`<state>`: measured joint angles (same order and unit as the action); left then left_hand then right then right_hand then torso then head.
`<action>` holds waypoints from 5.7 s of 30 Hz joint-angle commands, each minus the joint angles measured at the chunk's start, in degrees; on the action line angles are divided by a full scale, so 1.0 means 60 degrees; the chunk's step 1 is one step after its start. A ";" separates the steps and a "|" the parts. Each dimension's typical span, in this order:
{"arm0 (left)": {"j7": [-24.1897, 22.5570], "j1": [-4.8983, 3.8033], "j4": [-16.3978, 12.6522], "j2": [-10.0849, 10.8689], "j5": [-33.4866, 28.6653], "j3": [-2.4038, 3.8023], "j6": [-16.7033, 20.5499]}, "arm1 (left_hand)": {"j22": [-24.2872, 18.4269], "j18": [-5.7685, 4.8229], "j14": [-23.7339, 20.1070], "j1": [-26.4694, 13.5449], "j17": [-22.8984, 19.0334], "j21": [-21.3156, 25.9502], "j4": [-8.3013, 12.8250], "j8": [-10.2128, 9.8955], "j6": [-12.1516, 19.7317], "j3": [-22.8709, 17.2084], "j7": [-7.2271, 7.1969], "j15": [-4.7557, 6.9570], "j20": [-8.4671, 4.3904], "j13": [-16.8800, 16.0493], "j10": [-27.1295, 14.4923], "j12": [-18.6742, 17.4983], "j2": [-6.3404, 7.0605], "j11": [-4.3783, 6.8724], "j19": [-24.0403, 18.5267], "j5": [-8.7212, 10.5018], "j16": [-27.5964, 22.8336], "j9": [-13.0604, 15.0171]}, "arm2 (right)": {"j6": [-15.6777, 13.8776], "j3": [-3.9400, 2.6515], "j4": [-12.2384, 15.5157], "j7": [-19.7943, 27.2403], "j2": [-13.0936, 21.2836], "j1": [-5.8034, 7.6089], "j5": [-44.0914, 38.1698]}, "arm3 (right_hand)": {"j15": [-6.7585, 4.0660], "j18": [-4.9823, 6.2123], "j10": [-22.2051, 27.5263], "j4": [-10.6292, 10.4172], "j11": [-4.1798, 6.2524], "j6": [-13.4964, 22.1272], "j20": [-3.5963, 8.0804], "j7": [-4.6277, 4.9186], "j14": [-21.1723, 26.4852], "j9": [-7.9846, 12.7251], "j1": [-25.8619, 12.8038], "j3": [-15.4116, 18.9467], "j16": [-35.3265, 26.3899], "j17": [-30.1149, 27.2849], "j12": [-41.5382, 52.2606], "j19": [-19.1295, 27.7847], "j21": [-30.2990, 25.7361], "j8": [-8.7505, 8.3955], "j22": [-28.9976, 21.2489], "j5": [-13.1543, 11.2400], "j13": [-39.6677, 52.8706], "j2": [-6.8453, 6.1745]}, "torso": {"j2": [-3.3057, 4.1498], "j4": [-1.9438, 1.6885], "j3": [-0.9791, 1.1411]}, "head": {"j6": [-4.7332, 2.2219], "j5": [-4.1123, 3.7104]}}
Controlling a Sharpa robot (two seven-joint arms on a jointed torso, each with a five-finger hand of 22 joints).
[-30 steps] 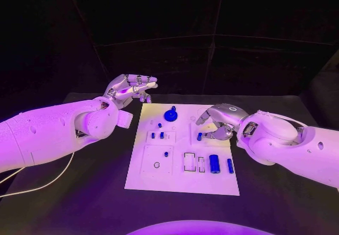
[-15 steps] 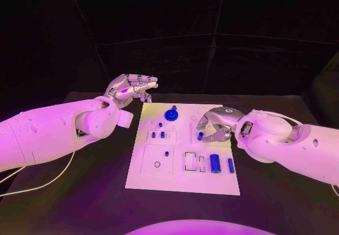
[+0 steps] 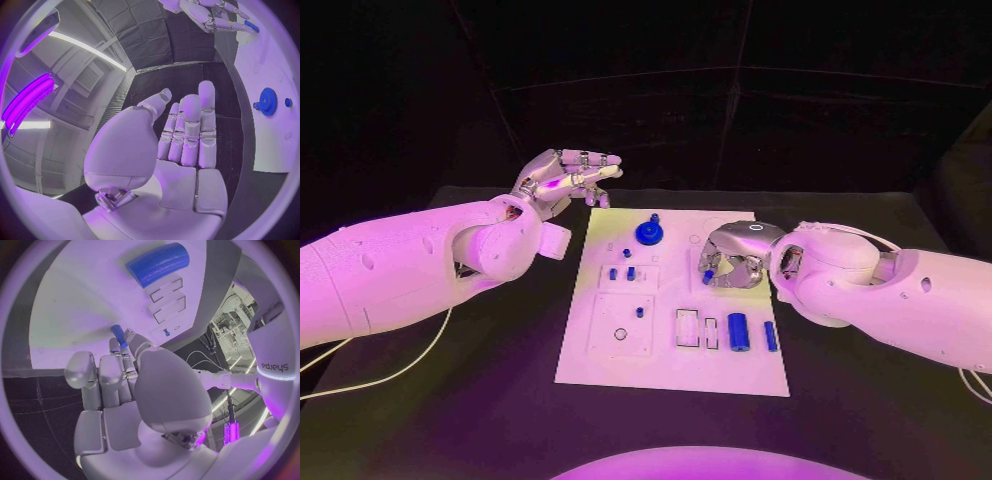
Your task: Assemble the parts on the task board
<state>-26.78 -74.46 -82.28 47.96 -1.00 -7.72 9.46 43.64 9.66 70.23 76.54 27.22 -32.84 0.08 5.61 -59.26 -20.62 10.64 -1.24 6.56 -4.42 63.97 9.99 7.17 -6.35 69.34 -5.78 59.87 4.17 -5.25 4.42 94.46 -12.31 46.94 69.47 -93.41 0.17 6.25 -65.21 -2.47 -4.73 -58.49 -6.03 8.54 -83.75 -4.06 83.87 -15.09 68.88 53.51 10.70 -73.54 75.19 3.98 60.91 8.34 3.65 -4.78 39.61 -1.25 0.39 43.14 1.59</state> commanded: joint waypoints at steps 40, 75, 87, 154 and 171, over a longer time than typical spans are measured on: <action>-0.0189 -0.0011 0.0046 0.0026 -0.0033 0.0006 0.0012 | -0.0029 0.0129 -0.0050 0.0032 -0.0007 0.0053 -0.0022 0.0071 0.0079 0.0089 -0.0020 -0.0017 0.0072 -0.0013 -0.0069 0.0061 -0.0138 0.0002 0.0009 0.0023 0.0047 0.0003 | -0.2066 -0.0172 0.1601 -0.0032 0.0618 0.0016 -0.0271 | -0.0162 -0.0184 -0.0914 0.0124 0.0149 -0.0905 0.0102 -0.0064 -0.0160 -0.0042 -0.0083 -0.1142 0.0383 0.0377 -0.0408 -0.0430 0.0482 0.0201 0.0747 -0.0310 0.0043 0.0075 | -0.0010 0.0006 -0.0006 | -0.0063 -0.0028; -0.0147 -0.0010 0.0205 -0.0228 -0.0034 0.0006 -0.0041 | -0.0041 0.0131 -0.0049 0.0050 -0.0005 0.0064 -0.0024 0.0089 0.0084 0.0121 -0.0023 -0.0016 0.0072 -0.0016 -0.0079 0.0091 -0.0160 0.0005 0.0018 0.0021 0.0062 0.0006 | -0.1146 0.0503 0.0553 0.0859 -0.2102 -0.0747 -0.0122 | -0.0156 -0.0179 -0.0928 0.0205 0.0134 -0.0908 0.0103 -0.0045 -0.0143 -0.0025 -0.0073 -0.1281 0.0369 0.0316 -0.0510 -0.0410 0.0489 0.0154 0.0733 -0.0245 0.0037 0.0013 | -0.0007 0.0007 0.0000 | 0.0066 0.0551; -0.0134 -0.0008 0.0226 -0.0251 -0.0034 0.0006 -0.0056 | -0.0041 0.0131 -0.0049 0.0050 -0.0005 0.0064 -0.0024 0.0089 0.0084 0.0121 -0.0023 -0.0016 0.0072 -0.0016 -0.0079 0.0091 -0.0160 0.0005 0.0018 0.0021 0.0062 0.0006 | -0.0985 0.0583 0.0339 0.0814 -0.2204 -0.0781 -0.0122 | -0.0155 -0.0176 -0.0927 0.0209 0.0132 -0.0908 0.0103 -0.0044 -0.0142 -0.0024 -0.0074 -0.1287 0.0370 0.0315 -0.0515 -0.0402 0.0484 0.0151 0.0721 -0.0245 0.0037 0.0011 | -0.0008 0.0011 -0.0007 | 0.0093 0.0572; -0.0032 -0.0009 0.0196 -0.0134 -0.0035 0.0003 -0.0120 | -0.0053 0.0131 -0.0066 0.0051 -0.0043 0.0078 -0.0032 0.0100 0.0101 0.0165 -0.0019 -0.0018 0.0074 -0.0016 -0.0102 0.0113 -0.0165 0.0001 0.0023 0.0022 0.0055 0.0006 | -0.3368 0.0204 0.1842 0.0783 -0.0233 -0.0661 0.1235 | 0.0119 0.0032 0.0296 -0.0027 -0.0193 0.0822 -0.0159 0.0282 0.0020 -0.0149 -0.0831 0.0534 -0.0088 -0.0526 0.0200 0.0198 -0.0226 0.0373 -0.0415 0.0452 0.0192 -0.0296 | -0.0053 0.0015 -0.0018 | -0.0084 0.0245; -0.0018 -0.0009 0.0108 -0.0096 -0.0143 -0.0082 -0.0100 | -0.0056 0.0130 -0.0073 0.0052 -0.0060 0.0081 -0.0032 0.0101 0.0107 0.0177 -0.0018 -0.0019 0.0075 -0.0016 -0.0109 0.0117 -0.0163 0.0000 0.0024 0.0023 0.0049 0.0005 | -0.2929 0.0155 0.2735 -0.2180 0.2549 -0.0381 0.2875 | -0.0498 -0.0470 -0.2318 -0.1751 0.0675 -0.0060 0.0493 -0.0495 -0.0453 -0.0726 -0.1568 0.3064 0.1929 0.2568 0.8494 -0.1221 0.1340 0.1545 0.2305 0.1153 0.9044 -0.0188 | -0.0113 0.0152 -0.0065 | -0.0223 -0.0508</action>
<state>-26.69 -74.45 -81.48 47.29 -1.28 -8.23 9.35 43.36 9.66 70.23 76.99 26.92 -32.62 -0.07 6.01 -59.06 -19.85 10.43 -1.25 6.56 -4.43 63.57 10.43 6.73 -6.35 69.34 -5.81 60.08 4.18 -22.91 5.31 110.46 -19.64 62.13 67.31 -77.07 -3.10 4.39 -79.51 -12.78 -0.81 -59.29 -3.08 5.61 -83.94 -8.28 74.50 2.91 80.35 68.77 60.81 -80.60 82.93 13.11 74.65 15.07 56.75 -6.30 38.98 -0.52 0.02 41.77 -1.17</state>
